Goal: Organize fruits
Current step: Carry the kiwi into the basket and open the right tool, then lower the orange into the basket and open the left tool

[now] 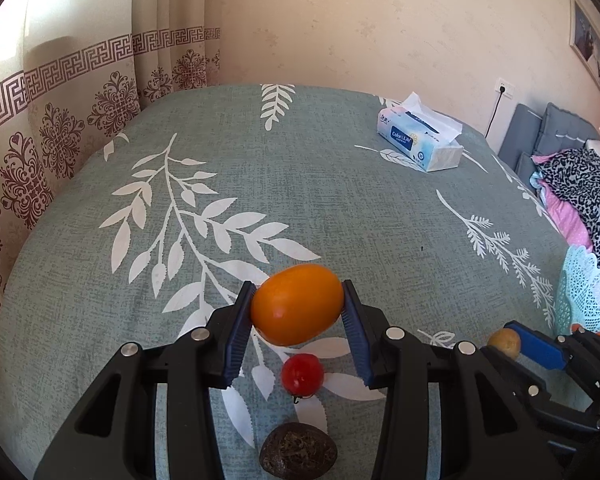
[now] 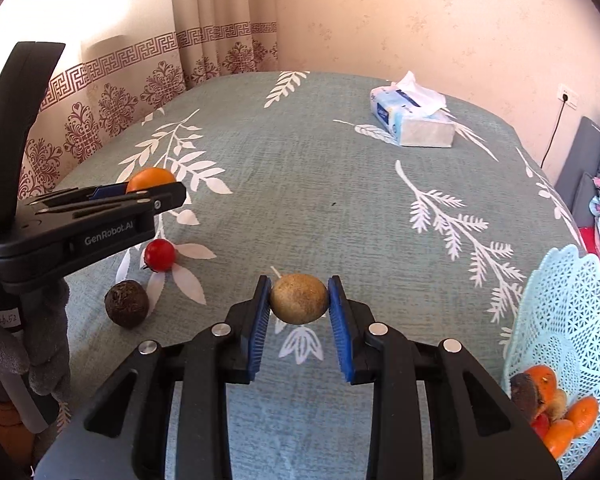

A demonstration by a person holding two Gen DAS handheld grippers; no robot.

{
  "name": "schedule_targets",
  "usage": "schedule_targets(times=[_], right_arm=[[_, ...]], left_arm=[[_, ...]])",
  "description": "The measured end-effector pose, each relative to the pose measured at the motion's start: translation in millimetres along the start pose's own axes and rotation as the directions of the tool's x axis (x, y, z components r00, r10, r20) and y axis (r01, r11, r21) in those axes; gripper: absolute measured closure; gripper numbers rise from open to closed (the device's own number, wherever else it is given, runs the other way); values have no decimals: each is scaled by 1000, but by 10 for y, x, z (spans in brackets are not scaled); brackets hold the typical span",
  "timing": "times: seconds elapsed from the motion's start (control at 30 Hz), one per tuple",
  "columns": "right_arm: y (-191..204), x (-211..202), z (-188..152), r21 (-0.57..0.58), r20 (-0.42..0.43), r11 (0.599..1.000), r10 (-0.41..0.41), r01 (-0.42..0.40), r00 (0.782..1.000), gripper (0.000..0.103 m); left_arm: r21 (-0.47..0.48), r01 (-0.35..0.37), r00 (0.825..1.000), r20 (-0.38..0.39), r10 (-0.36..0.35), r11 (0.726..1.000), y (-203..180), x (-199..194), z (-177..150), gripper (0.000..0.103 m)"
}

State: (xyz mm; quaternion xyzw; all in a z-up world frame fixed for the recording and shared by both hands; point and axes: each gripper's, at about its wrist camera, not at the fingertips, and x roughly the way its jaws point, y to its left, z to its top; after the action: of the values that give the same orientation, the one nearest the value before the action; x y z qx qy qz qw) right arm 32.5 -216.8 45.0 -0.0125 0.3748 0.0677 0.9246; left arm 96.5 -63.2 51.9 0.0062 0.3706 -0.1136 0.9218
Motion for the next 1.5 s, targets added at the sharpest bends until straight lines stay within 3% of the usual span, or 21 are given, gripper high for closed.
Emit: schedule_targets(times=[0.57, 1.07, 1.1, 1.2, 1.5], right_arm=[[-886, -561, -244, 175, 67, 971, -176, 162, 982, 73], [-1516, -835, -565, 283, 74, 916, -317, 285, 945, 73], [-1550, -850, -581, 291, 74, 912, -323, 289, 944, 71], [-1652, -897, -638, 326, 75, 897, -339, 298, 938, 54], [-1808, -1016, -716, 376, 90, 871, -375, 317, 923, 44]], left_arm=[[127, 51, 999, -1, -51, 991, -668, -150, -68, 60], [281, 142, 990, -51, -133, 949, -1560, -174, -199, 60], [292, 148, 989, -53, -139, 945, -1624, -180, -206, 60], [320, 168, 986, -59, -157, 932, -1806, -198, -229, 60], [373, 218, 976, -85, -201, 902, -2218, -183, -294, 60]])
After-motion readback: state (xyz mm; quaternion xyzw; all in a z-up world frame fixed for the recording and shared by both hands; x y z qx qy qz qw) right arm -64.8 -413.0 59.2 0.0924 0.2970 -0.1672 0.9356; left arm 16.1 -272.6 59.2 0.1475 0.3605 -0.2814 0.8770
